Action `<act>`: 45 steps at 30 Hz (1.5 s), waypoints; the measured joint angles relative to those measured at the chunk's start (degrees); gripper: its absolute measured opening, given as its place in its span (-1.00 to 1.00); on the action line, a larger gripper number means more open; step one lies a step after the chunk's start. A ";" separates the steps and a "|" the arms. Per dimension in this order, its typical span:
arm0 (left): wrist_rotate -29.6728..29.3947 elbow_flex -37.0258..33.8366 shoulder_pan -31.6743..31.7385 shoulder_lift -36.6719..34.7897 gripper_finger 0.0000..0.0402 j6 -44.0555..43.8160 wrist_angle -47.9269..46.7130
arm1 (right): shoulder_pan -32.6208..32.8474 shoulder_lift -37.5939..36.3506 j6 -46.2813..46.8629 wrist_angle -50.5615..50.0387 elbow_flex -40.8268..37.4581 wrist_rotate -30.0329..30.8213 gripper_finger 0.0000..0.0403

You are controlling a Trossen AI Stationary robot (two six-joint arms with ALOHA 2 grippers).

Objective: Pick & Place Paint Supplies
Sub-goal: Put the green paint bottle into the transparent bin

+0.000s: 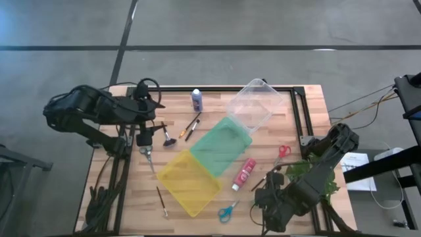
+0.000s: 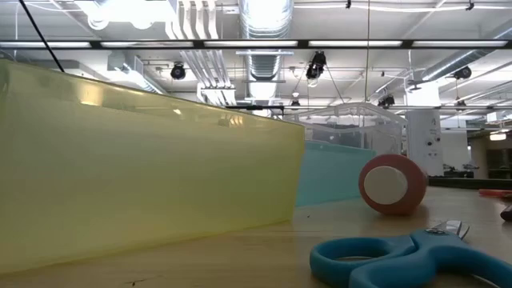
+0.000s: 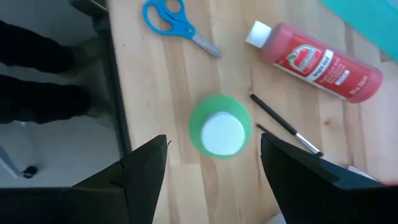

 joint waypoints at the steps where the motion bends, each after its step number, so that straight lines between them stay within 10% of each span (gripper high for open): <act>1: 0.00 -0.59 0.00 0.00 0.53 -0.07 0.00 | -0.02 -0.33 0.01 0.10 -0.70 0.01 0.25; 32: -0.02 -4.12 0.04 -2.19 0.54 0.48 3.37 | -2.60 -0.89 1.29 7.25 -9.49 -0.15 0.23; 45: -0.02 -4.08 0.04 -2.64 0.54 0.43 2.54 | -2.75 -0.87 2.48 8.31 -10.42 -4.72 -0.45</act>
